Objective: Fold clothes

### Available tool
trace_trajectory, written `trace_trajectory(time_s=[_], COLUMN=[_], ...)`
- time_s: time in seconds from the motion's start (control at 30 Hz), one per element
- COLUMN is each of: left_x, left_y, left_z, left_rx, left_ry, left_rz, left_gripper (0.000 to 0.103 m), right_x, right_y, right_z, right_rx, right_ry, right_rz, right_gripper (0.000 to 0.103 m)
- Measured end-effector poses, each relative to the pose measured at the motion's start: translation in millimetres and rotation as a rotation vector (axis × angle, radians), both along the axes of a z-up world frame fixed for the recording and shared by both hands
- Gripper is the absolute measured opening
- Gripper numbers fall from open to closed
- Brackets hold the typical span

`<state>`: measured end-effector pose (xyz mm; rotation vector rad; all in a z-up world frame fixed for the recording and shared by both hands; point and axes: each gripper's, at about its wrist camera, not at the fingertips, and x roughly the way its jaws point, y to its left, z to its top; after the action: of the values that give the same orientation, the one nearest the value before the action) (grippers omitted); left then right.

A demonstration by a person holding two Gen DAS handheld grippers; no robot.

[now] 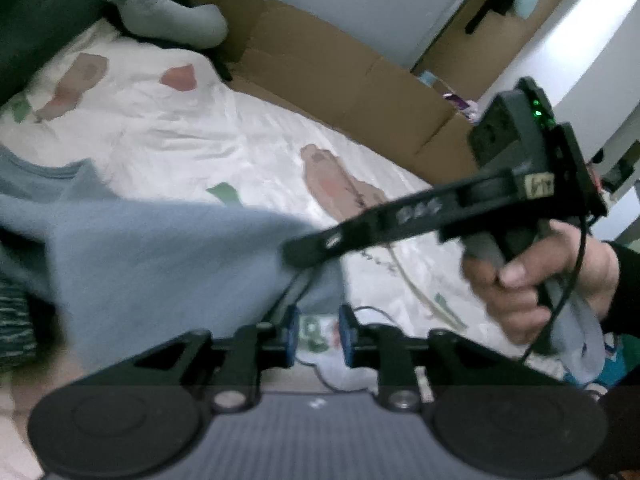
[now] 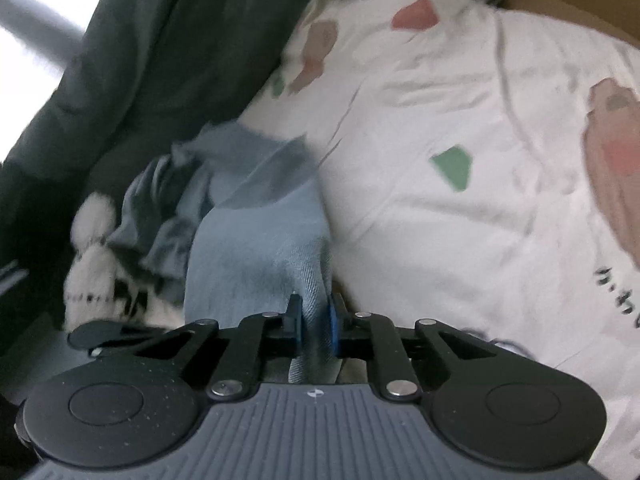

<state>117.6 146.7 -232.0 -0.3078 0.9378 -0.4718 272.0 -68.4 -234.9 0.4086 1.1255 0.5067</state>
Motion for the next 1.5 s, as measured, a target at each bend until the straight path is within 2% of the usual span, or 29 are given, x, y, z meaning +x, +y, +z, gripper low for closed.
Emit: trace_trajectory(time_s=[0.17,0.33,0.47,0.53,0.63,0.87,0.93,1.17,1.2,1.27,1.3,1.33,1.5], left_x=[-1,1,6,8,12,14,12,15,14,14,14,15,20], left_y=[30,64,88,100,116,149,156,165,163,159,157,155,138], left_z=[5,15,25,31,39,42,39,15,13,8,6,5,6], left_rx=[0.044,0.128,0.198,0.245,0.3,0.399,0.406,0.404,0.405,0.408,0.409,0.404,0.359], left_ry=[0.011,0.01,0.001,-0.012,-0.035,-0.044,-0.034,0.043,0.038,0.036,0.036,0.039,-0.006], left_rz=[0.101,0.225,0.309,0.352,0.425,0.586,0.621,0.643,0.639,0.622,0.612,0.6,0.523], left_gripper=[0.03,0.05,0.056,0.064,0.07,0.077,0.08,0.082,0.08,0.056,0.032,0.001,0.0], right_x=[6,8,12,14,21,36,40,61,65,74,78,82,100], right_y=[-34,-74,-105,-122,-153,-197,-205,-225,-226,-227,-226,-226,-229], right_z=[2,0,2,3,5,8,11,32,37,48,53,59,77], right_rx=[-0.038,-0.061,-0.081,-0.091,-0.098,-0.144,-0.154,-0.18,-0.182,-0.183,-0.183,-0.183,-0.186], right_ry=[-0.026,-0.033,-0.053,-0.061,-0.072,-0.108,-0.123,-0.189,-0.204,-0.234,-0.25,-0.267,-0.323], right_rz=[-0.104,-0.2,-0.267,-0.311,-0.384,-0.475,-0.494,-0.536,-0.536,-0.534,-0.532,-0.53,-0.54], right_gripper=[0.01,0.01,0.01,0.01,0.009,0.009,0.009,0.007,0.007,0.007,0.007,0.007,0.006])
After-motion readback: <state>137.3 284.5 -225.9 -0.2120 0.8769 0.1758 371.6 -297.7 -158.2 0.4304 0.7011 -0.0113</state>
